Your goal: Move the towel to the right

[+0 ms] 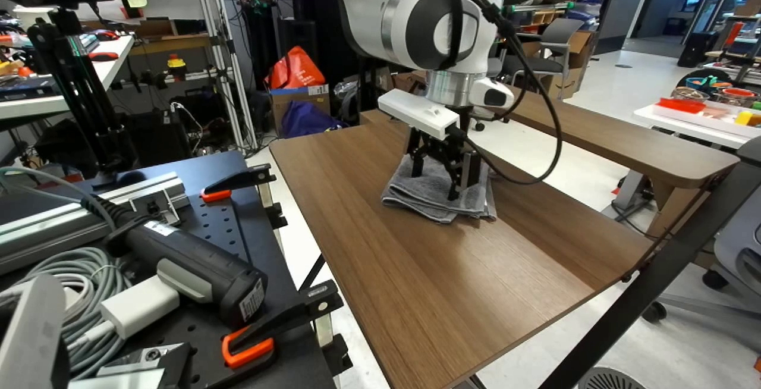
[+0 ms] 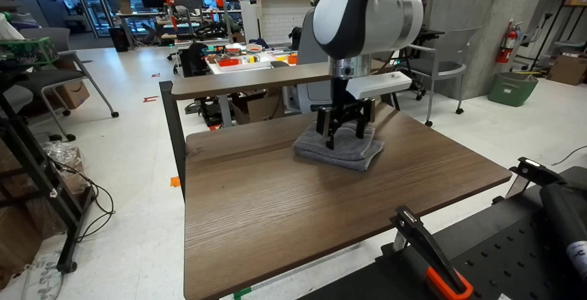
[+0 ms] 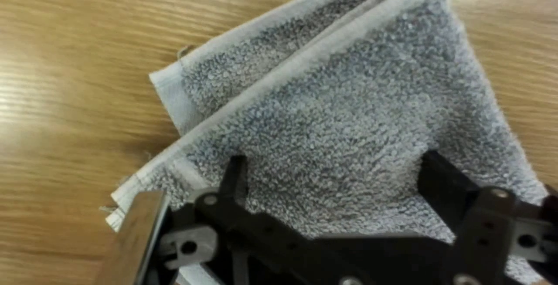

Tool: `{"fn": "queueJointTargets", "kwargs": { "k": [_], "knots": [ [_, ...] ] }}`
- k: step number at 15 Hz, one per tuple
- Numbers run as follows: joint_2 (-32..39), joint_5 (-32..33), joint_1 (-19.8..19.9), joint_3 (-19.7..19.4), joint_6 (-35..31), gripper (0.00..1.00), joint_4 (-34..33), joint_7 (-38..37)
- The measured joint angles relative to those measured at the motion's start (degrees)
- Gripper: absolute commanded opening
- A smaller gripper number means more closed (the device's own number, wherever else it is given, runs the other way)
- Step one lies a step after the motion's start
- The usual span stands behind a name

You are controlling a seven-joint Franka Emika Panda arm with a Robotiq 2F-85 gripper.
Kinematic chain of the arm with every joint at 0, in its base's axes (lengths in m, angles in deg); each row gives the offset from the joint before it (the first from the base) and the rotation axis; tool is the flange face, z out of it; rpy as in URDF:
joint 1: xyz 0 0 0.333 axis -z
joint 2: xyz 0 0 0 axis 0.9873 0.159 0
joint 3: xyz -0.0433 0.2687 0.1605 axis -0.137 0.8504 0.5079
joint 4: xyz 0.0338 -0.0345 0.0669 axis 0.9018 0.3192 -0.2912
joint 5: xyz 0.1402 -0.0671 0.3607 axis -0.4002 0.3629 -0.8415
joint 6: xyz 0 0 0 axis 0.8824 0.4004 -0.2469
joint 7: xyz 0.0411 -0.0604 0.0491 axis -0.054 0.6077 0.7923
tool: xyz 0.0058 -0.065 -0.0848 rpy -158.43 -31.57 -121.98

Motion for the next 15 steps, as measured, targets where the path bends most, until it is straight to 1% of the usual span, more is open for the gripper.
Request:
{"fn": "queueJointTargets", "kwargs": {
  "k": [5,8,10,11,13,15],
  "knots": [
    [-2.5,-5.8,7.0,-0.3,0.0,1.0,4.2,0.3],
    [-4.3,-6.7,9.4,-0.3,0.0,1.0,5.9,2.0],
    [-6.2,-6.5,9.3,-0.1,0.0,1.0,6.8,4.8],
    [-7.9,-5.6,8.7,-0.1,0.0,1.0,7.7,6.0],
    [-12.6,-2.1,5.8,-0.5,0.0,1.0,10.2,6.1],
    [-16.5,-0.9,3.4,-0.9,0.1,1.0,12.6,5.8]
  ]
}}
